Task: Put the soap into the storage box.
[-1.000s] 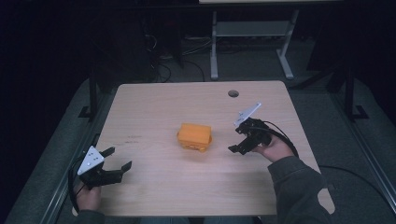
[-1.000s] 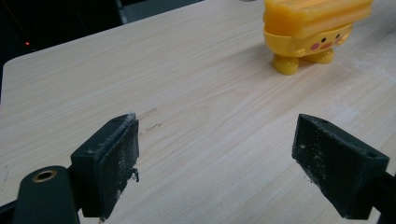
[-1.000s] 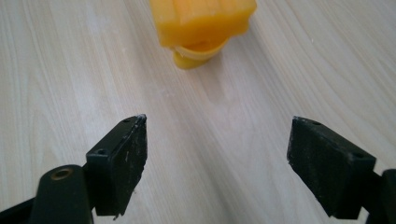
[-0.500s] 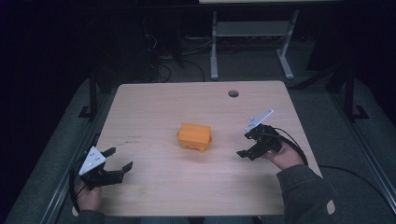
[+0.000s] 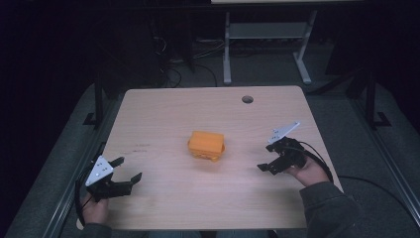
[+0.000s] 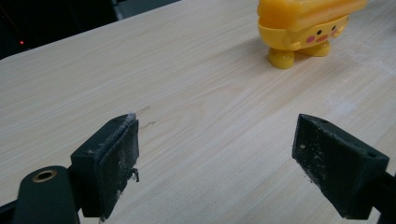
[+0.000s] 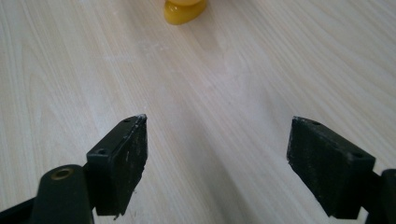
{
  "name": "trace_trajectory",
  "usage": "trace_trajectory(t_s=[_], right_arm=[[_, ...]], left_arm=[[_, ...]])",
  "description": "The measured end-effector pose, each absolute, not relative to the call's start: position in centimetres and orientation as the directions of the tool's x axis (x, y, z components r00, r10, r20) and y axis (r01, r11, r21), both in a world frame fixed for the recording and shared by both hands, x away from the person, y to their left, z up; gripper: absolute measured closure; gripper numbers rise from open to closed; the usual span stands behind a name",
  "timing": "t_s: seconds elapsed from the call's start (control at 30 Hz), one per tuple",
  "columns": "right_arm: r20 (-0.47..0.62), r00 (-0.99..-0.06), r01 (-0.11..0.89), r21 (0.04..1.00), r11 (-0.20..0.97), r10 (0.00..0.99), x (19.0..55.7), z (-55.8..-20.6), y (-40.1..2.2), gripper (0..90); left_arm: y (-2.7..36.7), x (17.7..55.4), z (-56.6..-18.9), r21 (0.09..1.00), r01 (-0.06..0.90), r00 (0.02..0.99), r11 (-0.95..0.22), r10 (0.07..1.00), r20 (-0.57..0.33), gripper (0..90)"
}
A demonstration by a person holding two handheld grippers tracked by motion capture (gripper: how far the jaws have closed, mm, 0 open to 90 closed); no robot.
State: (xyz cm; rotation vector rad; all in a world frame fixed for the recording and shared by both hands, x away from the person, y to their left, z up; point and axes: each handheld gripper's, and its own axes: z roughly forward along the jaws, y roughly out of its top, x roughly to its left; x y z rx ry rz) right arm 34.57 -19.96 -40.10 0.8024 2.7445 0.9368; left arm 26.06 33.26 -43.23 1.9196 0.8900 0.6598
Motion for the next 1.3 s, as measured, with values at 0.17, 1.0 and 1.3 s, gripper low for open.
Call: trace_trajectory(t_s=[0.17, 1.0, 1.3], right_arm=[[0.06, -0.84, 0.462, 0.599, 0.654, 0.539, 33.9, -41.0, -20.8, 19.8], [0.075, -0.811, 0.495, 0.616, 0.613, 0.58, 31.5, -43.1, -23.4, 20.3], [0.087, -0.797, 0.515, 0.616, 0.596, 0.598, 30.3, -44.3, -24.2, 20.3]], left_arm=[[33.2, 26.1, -43.3, 0.88, 0.322, 0.602, -0.349, 0.793, 0.094, 13.9], [33.0, 26.1, -43.4, 0.879, 0.321, 0.604, -0.353, 0.791, 0.097, 13.9], [32.9, 26.1, -43.5, 0.877, 0.317, 0.609, -0.361, 0.787, 0.104, 13.9]])
